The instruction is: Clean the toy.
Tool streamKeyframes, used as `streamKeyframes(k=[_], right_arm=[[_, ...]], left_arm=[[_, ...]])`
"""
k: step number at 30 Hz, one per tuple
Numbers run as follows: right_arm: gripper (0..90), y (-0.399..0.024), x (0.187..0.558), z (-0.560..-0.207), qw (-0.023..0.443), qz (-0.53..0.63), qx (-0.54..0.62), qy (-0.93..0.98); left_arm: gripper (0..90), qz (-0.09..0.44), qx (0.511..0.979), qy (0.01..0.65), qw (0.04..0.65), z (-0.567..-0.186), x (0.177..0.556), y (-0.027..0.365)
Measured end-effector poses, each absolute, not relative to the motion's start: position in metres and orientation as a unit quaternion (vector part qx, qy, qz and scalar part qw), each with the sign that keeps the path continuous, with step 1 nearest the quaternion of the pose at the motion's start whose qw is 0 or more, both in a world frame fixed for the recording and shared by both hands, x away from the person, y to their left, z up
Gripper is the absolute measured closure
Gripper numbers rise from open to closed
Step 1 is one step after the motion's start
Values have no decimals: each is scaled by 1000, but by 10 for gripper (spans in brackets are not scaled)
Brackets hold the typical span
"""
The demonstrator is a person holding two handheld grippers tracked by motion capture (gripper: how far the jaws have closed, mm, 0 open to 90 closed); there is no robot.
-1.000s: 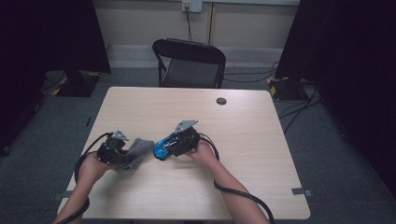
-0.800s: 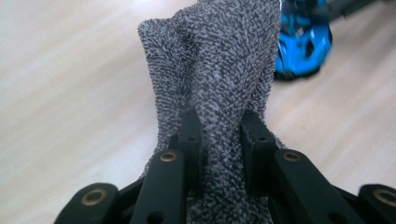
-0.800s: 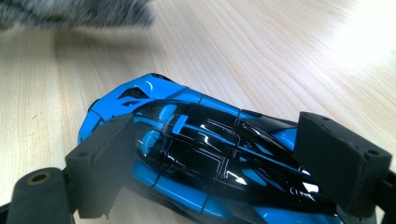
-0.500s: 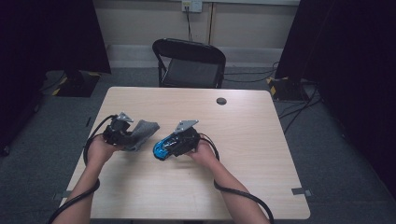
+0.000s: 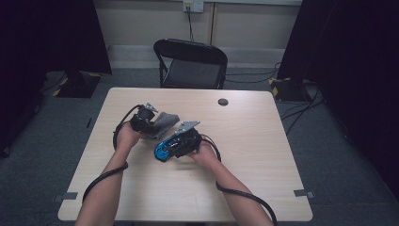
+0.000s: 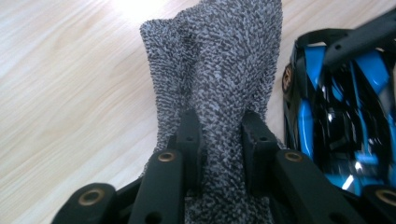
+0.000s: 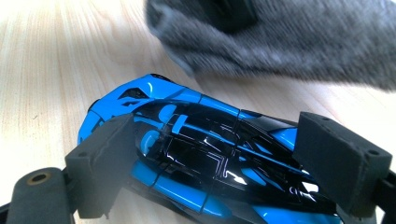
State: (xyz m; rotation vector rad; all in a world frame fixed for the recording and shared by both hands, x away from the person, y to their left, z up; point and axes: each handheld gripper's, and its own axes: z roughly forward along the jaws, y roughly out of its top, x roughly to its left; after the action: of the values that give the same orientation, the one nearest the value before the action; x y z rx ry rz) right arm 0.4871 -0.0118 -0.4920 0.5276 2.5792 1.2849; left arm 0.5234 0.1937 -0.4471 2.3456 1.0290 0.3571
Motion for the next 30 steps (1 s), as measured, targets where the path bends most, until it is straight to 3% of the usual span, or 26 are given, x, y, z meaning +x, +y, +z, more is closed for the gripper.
streamKeyframes(k=[8, 30], right_arm=[[131, -12, 488, -492, 105, 435, 180, 876], [130, -12, 488, -491, 104, 430, 179, 879]], left_arm=[[730, 122, 887, 366, 255, -470, 528, 171], [748, 104, 892, 346, 270, -468, 514, 184]])
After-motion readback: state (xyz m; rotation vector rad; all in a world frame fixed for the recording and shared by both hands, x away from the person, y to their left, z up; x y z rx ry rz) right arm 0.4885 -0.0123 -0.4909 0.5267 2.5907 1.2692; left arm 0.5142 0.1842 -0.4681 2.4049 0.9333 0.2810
